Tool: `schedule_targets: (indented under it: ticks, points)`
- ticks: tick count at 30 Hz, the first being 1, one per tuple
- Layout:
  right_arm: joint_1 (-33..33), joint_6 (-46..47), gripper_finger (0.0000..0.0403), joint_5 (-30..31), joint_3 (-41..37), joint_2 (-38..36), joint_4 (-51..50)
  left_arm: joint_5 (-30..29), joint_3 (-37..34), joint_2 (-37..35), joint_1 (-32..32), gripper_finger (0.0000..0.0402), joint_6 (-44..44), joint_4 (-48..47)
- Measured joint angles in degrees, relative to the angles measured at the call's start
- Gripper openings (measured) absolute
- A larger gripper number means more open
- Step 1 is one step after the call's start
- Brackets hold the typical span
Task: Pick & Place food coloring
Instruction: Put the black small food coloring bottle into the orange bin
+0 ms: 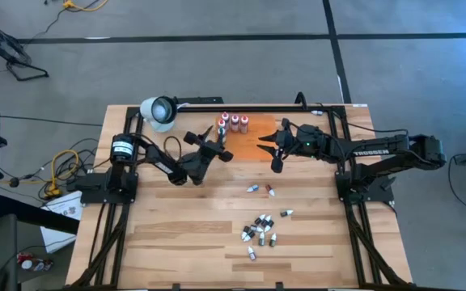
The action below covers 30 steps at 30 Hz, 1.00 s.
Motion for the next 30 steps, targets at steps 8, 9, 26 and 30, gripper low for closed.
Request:
schedule_targets:
  ticks: [8,9,26,30]
  points:
    - [0.0,-0.3,0.0106,-0.7,0.0,0.0,-1.7,-4.4,-0.1,-4.9,-4.8,0.0186,9.9,1.9]
    - [0.0,-0.9,0.0106,-2.0,0.0,0.0,-2.8,-4.4,-0.1,-5.9,-5.9,0.0186,11.1,1.8]
    - [5.5,-0.3,0.0106,-12.8,0.0,0.0,-15.4,41.9,-8.3,-25.0,-22.5,0.0186,-13.2,-28.0]
    - [8.2,2.6,0.0106,-12.6,0.0,0.0,-15.4,49.1,-8.3,-25.2,-21.7,0.0186,-20.6,-31.3]
